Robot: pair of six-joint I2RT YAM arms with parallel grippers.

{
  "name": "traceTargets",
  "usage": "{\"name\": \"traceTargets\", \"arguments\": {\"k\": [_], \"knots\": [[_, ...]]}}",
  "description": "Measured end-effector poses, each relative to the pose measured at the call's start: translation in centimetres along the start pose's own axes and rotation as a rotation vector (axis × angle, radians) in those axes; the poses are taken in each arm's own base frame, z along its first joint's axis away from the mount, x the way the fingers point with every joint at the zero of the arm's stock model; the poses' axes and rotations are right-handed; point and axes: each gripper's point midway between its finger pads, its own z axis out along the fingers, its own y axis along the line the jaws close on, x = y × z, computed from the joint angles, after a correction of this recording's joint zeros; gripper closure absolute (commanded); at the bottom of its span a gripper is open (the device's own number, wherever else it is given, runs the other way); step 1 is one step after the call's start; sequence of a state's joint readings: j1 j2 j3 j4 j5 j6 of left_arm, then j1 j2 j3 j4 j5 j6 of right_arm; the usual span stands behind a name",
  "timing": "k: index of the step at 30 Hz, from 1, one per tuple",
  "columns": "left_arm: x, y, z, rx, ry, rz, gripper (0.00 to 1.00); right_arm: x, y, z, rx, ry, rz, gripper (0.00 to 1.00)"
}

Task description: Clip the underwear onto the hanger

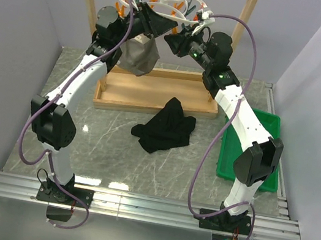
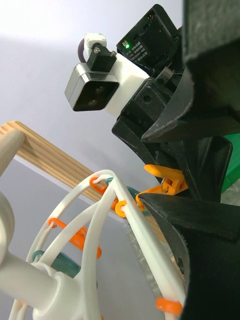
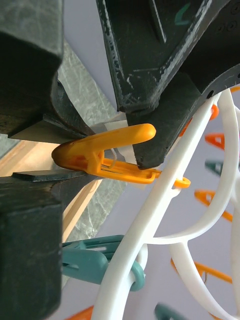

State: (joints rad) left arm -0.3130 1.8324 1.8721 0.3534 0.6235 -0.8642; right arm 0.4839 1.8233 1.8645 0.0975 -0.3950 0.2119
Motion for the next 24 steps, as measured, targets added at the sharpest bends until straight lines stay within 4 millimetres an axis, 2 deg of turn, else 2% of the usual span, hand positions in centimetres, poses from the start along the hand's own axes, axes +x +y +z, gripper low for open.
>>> {"name": "traceTargets", "arguments": {"k": [6, 16, 17, 18, 19, 20, 22, 24], "knots": [[0.27, 0.36, 0.21, 0.0, 0.002, -0.023, 0.59, 0.16, 0.1, 0.17, -0.011, -0.001, 0.014, 1.0], [0.18, 0.35, 0.4, 0.014, -0.01, -0.036, 0.91, 0.11, 0.28, 0.2, -0.03, -0.004, 0.046, 1.0], [0.15, 0.33, 0.43, 0.017, -0.012, -0.034, 0.89, 0.08, 0.31, 0.19, -0.033, -0.005, 0.049, 1.0], [0.12, 0.34, 0.47, 0.019, -0.014, -0.034, 0.83, 0.04, 0.26, 0.16, -0.034, -0.006, 0.051, 1.0], [0.11, 0.36, 0.5, 0.019, -0.014, -0.035, 0.64, 0.04, 0.22, 0.13, -0.035, -0.005, 0.053, 1.0], [0.1, 0.37, 0.52, 0.019, -0.014, -0.032, 0.58, 0.01, 0.15, 0.11, -0.034, -0.006, 0.054, 1.0], [0.18, 0.46, 0.52, 0.012, -0.013, -0.044, 0.5, 0.02, 0.06, 0.09, -0.032, -0.006, 0.057, 1.0], [0.07, 0.54, 0.56, 0.006, -0.02, -0.044, 0.49, 0.0, -0.16, 0.06, -0.027, -0.006, 0.06, 1.0]]}}
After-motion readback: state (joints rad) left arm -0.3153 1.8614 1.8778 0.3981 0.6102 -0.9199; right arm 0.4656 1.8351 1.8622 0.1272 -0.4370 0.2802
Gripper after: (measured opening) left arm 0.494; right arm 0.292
